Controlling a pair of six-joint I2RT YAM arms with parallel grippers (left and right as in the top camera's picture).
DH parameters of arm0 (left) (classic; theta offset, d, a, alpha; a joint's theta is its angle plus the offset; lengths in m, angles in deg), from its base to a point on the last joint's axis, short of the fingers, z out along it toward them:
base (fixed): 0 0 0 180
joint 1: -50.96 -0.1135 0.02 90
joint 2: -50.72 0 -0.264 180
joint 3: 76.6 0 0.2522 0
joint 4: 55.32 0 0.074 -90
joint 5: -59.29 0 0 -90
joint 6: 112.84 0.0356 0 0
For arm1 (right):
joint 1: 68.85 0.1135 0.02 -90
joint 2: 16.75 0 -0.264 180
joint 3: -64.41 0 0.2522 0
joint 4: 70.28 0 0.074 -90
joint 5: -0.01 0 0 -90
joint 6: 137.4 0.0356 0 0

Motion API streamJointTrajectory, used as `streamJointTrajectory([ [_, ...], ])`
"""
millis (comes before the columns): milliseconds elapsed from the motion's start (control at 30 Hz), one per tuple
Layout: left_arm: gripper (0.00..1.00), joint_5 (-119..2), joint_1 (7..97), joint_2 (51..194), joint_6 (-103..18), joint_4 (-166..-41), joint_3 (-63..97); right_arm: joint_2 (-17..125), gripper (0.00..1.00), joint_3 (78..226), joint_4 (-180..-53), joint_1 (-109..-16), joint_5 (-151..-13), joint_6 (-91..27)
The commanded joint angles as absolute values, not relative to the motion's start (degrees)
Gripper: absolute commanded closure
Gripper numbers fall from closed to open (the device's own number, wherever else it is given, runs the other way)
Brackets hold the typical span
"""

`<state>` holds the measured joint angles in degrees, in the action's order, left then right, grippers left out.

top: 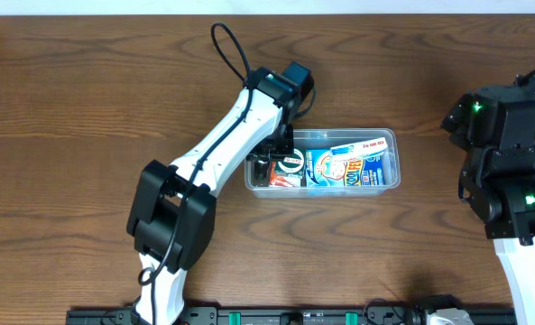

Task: Pack container
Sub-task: 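Lower the bottle into the container beside the green tin and release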

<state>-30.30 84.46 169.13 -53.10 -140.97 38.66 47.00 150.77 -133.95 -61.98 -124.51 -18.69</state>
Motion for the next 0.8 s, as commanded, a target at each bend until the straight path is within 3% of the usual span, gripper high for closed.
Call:
streamJointTrajectory([
  [0,0.72,-30.26,84.55,170.20,-54.24,-141.22,38.46,47.13,0.01,151.44,-134.02,-62.57,-125.51,-18.08],
  [100,0.70,-30.30,84.55,170.33,-54.24,-141.30,38.46,47.13,0.01,151.44,-134.02,-62.57,-125.54,-18.08],
  [267,0.50,-30.33,84.59,170.33,-54.24,-142.05,38.46,47.13,0.01,151.44,-134.02,-62.57,-125.51,-18.08],
  [400,0.41,-30.30,84.59,170.33,-54.22,-142.09,38.46,47.13,0.01,151.44,-134.02,-62.57,-125.51,-18.08],
  [767,0.39,-31.72,84.42,169.00,-52.91,-142.07,39.09,47.13,0.01,151.44,-134.02,-62.57,-125.54,-18.08],
])
